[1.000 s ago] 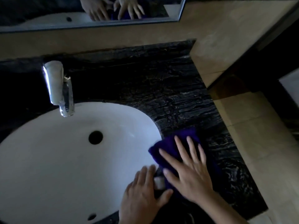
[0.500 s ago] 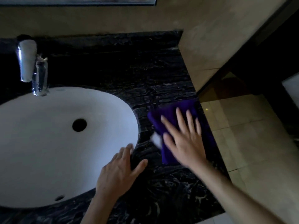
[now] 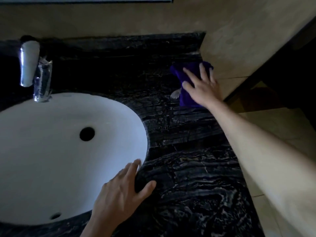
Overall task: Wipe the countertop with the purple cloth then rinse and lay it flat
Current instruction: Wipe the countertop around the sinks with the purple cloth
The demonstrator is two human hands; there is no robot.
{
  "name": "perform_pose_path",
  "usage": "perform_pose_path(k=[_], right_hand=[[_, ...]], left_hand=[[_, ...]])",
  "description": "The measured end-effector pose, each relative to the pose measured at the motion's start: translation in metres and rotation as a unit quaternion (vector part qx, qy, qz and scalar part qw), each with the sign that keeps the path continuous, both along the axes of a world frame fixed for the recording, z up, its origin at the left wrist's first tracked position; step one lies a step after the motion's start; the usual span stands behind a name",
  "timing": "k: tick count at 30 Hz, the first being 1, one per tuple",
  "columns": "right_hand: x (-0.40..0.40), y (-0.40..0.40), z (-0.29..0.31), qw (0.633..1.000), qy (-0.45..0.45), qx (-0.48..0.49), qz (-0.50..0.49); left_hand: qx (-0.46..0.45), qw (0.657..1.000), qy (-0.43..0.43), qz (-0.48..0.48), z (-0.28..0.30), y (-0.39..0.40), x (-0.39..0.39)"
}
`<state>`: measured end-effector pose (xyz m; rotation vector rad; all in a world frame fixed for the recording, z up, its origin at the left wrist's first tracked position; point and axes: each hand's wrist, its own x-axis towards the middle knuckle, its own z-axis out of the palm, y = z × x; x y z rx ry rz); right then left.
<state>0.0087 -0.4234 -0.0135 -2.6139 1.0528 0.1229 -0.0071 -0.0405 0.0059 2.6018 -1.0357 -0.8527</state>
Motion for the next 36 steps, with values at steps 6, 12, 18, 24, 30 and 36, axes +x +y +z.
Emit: perform_pose_path(k=[6,12,18,24,30,36], right_hand=[[-0.078,0.075,0.001,0.994,-0.006,-0.088,0.065],[-0.266,0.231,0.010,0.996,0.039,-0.076,0.035],[-0.243,0.236,0.016,0.996,0.079,-0.045,-0.003],[-0.117,0.181,0.007,0.996,0.063,-0.052,-0.038],[-0.164,0.253,0.013,0.994,0.040,-0.070,0.072],[-0.244,0.328,0.023,0.996,0.034,-0.025,0.083]], left_hand=[[0.015,1.000,0.014,0.014,-0.002,0.000,-0.001],[0.006,1.000,0.008,0.007,-0.003,0.003,-0.003],[-0.004,1.000,0.020,-0.003,-0.001,0.004,0.000],[-0.040,0.999,0.017,-0.001,-0.005,0.007,0.000],[-0.122,0.989,0.064,0.059,-0.007,0.017,0.004],[-0.107,0.991,0.012,0.076,-0.011,0.067,0.003]])
